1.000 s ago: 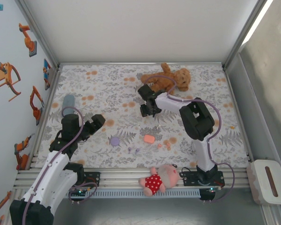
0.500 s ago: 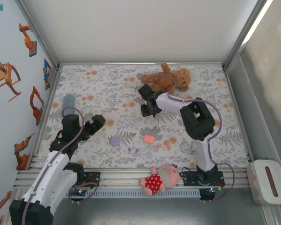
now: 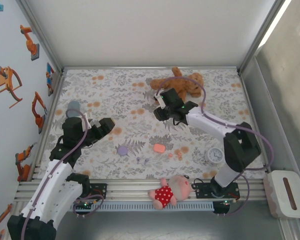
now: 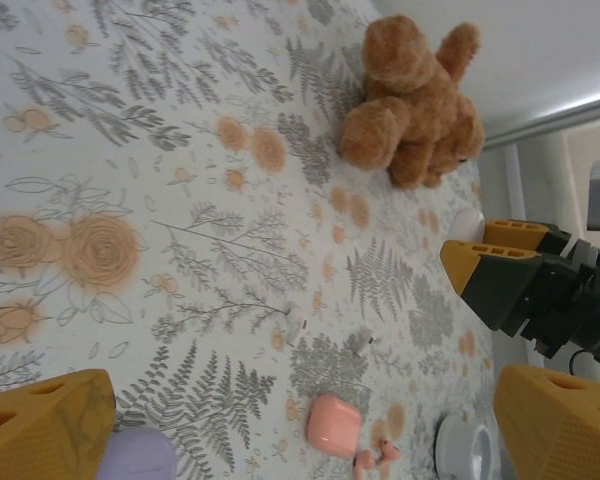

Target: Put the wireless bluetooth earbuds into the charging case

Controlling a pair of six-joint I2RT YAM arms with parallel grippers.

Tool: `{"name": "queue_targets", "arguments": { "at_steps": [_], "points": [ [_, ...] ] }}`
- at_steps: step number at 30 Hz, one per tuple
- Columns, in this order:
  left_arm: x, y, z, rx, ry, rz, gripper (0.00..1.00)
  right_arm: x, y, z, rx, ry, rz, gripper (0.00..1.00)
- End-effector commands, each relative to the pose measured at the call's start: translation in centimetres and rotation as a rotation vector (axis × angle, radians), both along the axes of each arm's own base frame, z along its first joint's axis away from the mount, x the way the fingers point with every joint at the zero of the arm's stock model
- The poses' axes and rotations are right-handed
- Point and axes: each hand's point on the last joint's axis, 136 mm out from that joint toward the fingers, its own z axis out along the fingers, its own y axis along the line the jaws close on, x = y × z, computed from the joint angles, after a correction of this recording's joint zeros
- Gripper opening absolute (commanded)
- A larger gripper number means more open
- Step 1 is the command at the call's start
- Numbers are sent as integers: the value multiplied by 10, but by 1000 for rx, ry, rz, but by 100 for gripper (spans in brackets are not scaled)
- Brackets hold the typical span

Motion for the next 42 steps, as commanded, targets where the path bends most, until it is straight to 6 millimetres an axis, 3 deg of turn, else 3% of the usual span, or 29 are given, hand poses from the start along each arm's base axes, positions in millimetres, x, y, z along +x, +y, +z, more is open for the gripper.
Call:
{"name": "queue_targets", "arguments": {
  "at_steps": [1,9,15,18,25,42],
  "points": [
    [-3,-25,36,-50,-92,-145,93,-16,14,33,31,-151,171,47],
    [-11,-77,67,-51,-126,-367,84,-65,24,90,79,-357,408,46],
    [-16,-116,93,-96,-178,-500,74,-95,27,114,38,-454,543,45],
    [-19,-132,106,-135,-204,-546,69,-103,25,119,14,-496,575,45],
    [-28,-160,121,-178,-246,-619,68,-108,22,124,-37,-542,584,45],
    [-34,-186,111,-135,-215,-699,60,-118,29,129,-88,-576,624,45]
  ]
}}
